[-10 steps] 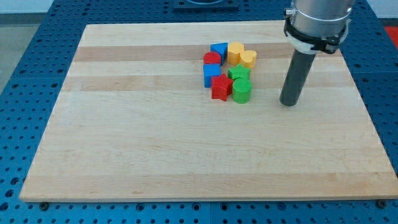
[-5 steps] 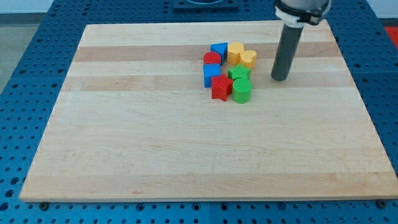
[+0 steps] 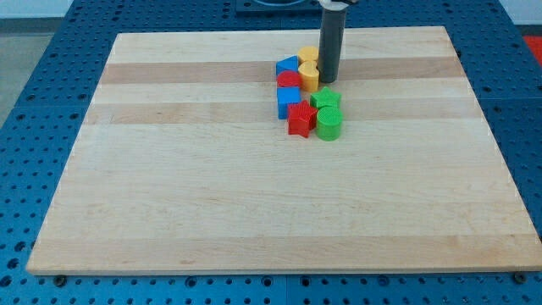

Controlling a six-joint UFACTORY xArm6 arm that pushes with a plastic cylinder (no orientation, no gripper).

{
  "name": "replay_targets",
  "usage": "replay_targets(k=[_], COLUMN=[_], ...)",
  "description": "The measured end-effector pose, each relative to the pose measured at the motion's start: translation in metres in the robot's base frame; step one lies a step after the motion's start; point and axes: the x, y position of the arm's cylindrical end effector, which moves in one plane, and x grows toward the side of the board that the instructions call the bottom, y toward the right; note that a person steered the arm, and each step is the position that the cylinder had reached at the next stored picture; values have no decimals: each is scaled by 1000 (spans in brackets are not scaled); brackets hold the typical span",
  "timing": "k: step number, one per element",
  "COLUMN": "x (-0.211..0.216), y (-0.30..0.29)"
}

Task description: Place the yellow heart to the bottom of the hexagon

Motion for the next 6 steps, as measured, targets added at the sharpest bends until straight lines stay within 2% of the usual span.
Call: replay_targets(k=[3, 4, 6], x=[-18, -18, 2], y=[0, 20, 39])
